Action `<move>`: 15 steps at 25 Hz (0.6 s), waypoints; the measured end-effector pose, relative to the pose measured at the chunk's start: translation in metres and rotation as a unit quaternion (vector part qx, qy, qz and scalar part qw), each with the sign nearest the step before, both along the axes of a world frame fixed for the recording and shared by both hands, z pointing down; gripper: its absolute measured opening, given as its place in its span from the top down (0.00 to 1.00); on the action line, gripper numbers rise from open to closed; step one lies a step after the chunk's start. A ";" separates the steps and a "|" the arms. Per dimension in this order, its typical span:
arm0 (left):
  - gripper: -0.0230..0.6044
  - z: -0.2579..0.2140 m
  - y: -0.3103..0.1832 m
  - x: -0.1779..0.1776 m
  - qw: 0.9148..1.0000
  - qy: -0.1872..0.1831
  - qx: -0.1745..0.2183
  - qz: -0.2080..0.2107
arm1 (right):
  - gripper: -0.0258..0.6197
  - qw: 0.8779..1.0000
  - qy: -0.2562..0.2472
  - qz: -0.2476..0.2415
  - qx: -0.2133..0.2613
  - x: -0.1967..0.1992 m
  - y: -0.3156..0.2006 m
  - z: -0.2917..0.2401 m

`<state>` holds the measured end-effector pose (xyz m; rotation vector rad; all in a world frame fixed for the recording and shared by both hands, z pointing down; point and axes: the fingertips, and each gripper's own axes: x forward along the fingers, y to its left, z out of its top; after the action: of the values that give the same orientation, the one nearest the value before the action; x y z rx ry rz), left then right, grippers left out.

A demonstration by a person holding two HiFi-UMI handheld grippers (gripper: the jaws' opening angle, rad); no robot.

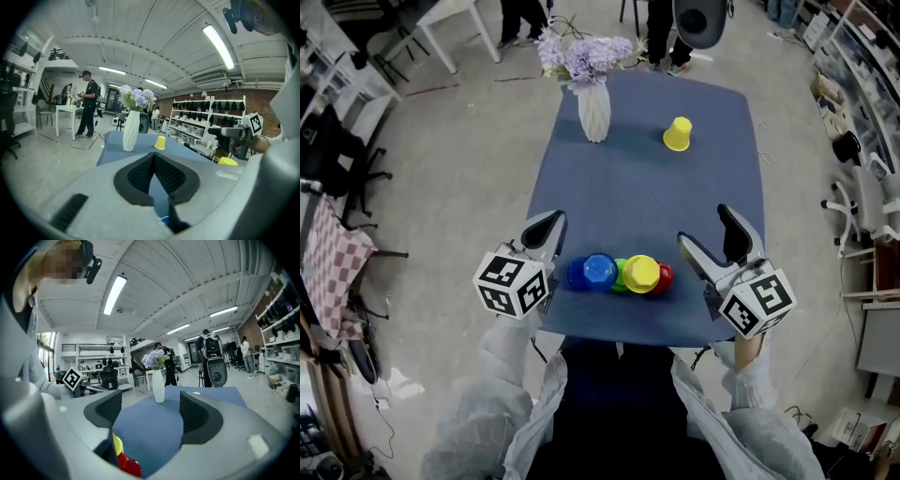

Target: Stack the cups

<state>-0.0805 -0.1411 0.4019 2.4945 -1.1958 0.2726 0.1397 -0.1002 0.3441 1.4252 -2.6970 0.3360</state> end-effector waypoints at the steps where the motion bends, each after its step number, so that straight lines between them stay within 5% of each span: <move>1: 0.97 -0.002 -0.004 0.004 1.000 0.000 0.004 0.004 | 0.36 1.000 0.001 0.004 0.001 0.002 -0.006 0.000; 15: 0.97 -0.006 -0.074 0.052 0.999 -0.005 0.020 0.039 | 0.36 0.997 0.017 0.069 0.025 0.050 -0.112 -0.001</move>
<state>-0.0286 -0.2149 0.3954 2.5825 -1.1195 0.2851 0.1894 -0.2125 0.3431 1.6201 -2.6039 0.2517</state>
